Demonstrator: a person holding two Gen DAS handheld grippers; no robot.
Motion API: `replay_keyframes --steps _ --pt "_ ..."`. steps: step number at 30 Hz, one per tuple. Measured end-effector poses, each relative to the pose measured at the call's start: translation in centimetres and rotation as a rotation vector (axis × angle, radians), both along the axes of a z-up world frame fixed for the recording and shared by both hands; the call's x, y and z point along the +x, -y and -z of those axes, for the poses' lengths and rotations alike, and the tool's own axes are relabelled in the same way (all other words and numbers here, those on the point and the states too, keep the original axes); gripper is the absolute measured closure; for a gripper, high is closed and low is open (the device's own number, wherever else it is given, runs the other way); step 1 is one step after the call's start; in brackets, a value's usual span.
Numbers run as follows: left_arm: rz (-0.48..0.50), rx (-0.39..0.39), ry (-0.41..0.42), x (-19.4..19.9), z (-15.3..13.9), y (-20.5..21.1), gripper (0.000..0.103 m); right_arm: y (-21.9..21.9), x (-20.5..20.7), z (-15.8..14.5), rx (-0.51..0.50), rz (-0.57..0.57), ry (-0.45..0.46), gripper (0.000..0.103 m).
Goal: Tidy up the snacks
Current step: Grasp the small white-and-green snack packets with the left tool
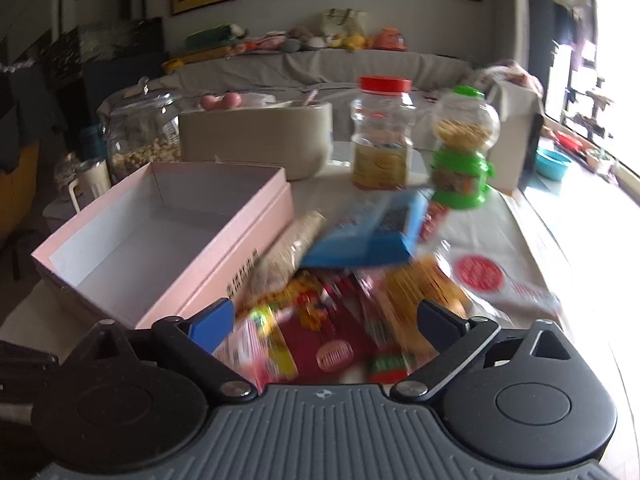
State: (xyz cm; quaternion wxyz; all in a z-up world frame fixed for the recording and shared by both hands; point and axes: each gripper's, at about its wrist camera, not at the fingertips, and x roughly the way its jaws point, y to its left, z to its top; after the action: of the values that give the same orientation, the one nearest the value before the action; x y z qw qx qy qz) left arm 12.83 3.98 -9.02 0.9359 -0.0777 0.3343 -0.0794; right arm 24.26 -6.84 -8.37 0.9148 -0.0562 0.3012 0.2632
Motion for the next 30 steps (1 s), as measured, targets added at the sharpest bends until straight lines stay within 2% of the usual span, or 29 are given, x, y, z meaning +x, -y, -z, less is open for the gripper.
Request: replay_keyframes --steps 4,7,9,10,12,13,16,17,21,24,26,30 --pt "0.017 -0.033 -0.015 1.5 0.7 -0.2 0.086 -2.9 2.5 0.3 -0.032 -0.073 -0.007 0.012" --pt "-0.010 -0.057 -0.015 2.5 0.8 -1.1 0.085 -4.6 3.8 0.5 -0.040 -0.138 0.001 0.016" --pt "-0.055 -0.073 -0.014 3.1 0.7 -2.1 0.086 -5.5 4.9 0.7 -0.010 -0.182 -0.036 0.029" --pt "-0.064 -0.085 -0.016 3.4 0.7 -2.7 0.087 -5.9 5.6 0.8 0.002 -0.192 -0.056 0.031" --pt "-0.053 -0.124 -0.026 3.7 0.9 -3.5 0.087 -6.6 6.9 1.2 0.011 -0.194 -0.081 0.042" --pt "-0.046 -0.135 -0.030 3.8 0.9 -3.8 0.087 -6.9 7.5 1.3 0.009 -0.184 -0.089 0.044" --pt "-0.011 -0.141 -0.025 3.9 1.0 -4.0 0.086 -7.3 9.1 1.9 0.005 -0.169 -0.133 0.058" --pt "-0.004 -0.147 -0.025 4.0 1.0 -4.0 0.086 -7.2 9.4 1.9 0.011 -0.169 -0.150 0.060" --pt "-0.007 -0.166 -0.021 4.4 1.1 -4.1 0.086 -5.1 8.2 0.9 0.044 -0.170 -0.167 0.072" --pt "-0.035 -0.205 -0.028 4.6 1.2 -4.1 0.086 -2.7 6.3 0.3 0.071 -0.179 -0.180 0.074" --pt "-0.055 -0.233 -0.033 4.7 1.3 -4.1 0.086 -1.1 4.4 0.3 0.054 -0.172 -0.175 0.074" --pt "-0.040 -0.217 -0.026 4.3 1.3 -3.3 0.085 2.0 0.7 0.5 0.048 -0.159 -0.168 0.074"
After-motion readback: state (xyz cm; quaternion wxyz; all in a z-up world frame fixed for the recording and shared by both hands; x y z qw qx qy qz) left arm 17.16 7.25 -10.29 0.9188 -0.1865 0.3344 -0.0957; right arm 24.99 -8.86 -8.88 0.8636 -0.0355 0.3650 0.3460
